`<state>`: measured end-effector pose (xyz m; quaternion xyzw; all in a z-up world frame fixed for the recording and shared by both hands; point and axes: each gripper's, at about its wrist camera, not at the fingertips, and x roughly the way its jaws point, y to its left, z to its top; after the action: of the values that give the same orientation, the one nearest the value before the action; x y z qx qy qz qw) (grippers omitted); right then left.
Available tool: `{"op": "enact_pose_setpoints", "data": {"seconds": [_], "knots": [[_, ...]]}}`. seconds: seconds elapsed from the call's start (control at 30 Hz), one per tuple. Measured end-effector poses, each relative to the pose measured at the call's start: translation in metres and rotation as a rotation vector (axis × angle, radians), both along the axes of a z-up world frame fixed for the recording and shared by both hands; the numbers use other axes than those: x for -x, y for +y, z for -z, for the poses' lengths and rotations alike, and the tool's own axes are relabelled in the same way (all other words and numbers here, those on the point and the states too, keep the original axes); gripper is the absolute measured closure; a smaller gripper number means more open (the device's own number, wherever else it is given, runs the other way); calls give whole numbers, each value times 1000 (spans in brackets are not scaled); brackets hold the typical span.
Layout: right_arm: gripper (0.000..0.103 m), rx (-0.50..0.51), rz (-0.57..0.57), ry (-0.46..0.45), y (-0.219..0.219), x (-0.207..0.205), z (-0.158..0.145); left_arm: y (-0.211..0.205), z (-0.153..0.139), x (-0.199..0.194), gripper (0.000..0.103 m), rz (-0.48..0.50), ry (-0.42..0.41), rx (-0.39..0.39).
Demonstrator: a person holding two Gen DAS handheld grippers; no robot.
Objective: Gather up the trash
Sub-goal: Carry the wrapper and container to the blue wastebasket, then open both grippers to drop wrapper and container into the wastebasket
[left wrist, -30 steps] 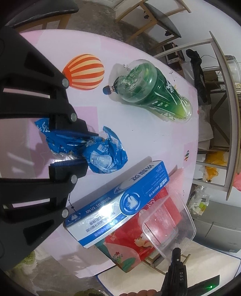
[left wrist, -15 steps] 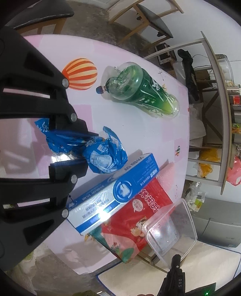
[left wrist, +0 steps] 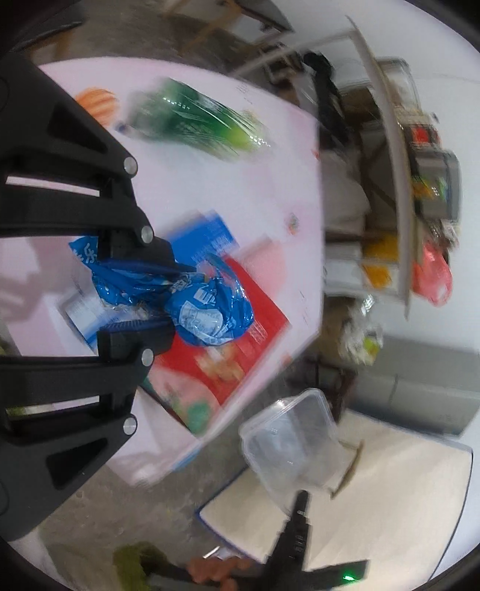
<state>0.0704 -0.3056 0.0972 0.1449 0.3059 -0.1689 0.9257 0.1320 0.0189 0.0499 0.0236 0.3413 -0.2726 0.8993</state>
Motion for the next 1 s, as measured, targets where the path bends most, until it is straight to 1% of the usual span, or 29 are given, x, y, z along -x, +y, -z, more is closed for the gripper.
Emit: {"op": "enact_pose_setpoints", "data": {"seconds": [0.07, 0.13, 0.2, 0.23, 0.3, 0.33, 0.37, 0.4, 0.47, 0.5, 0.6, 0.7, 0.8, 0.87, 0.93, 0.97, 1.0], "knots": [[97, -6, 86, -14, -25, 26, 0, -26, -16, -2, 84, 75, -22, 30], [97, -15, 166, -23, -49, 50, 3, -57, -28, -6, 84, 161, -17, 66], [97, -19, 252, -21, -73, 76, 9, -95, -36, -13, 84, 257, 13, 85], [97, -23, 304, -14, -87, 91, 14, -110, -38, -15, 84, 290, 23, 87], [97, -38, 382, 4, -107, 115, 27, -150, -39, -20, 84, 372, 59, 79], [97, -50, 427, 18, -120, 129, 35, -180, -39, -23, 83, 428, 92, 68], [97, -61, 465, 32, -130, 140, 44, -201, -38, -25, 83, 476, 118, 62], [97, -70, 497, 47, -138, 147, 52, -218, -37, -26, 83, 506, 137, 56], [97, -101, 565, 89, -160, 166, 76, -270, -29, -28, 83, 583, 198, 25], [97, -121, 593, 111, -170, 173, 89, -287, -24, -28, 83, 607, 223, 9], [97, -163, 643, 175, -191, 182, 124, -361, 8, -25, 83, 681, 334, -92], [97, -224, 667, 245, -217, 184, 165, -414, 38, -21, 83, 713, 386, -178], [97, -255, 669, 289, -236, 181, 192, -453, 66, -25, 83, 709, 462, -216], [97, -273, 664, 305, -254, 171, 210, -474, 78, -30, 82, 698, 476, -223], [95, -281, 655, 313, -270, 158, 225, -498, 84, -33, 75, 684, 466, -220], [94, -295, 643, 319, -280, 148, 237, -507, 88, -38, 57, 678, 456, -222], [80, -308, 637, 319, -287, 144, 244, -518, 91, -41, 39, 658, 434, -228]]}}
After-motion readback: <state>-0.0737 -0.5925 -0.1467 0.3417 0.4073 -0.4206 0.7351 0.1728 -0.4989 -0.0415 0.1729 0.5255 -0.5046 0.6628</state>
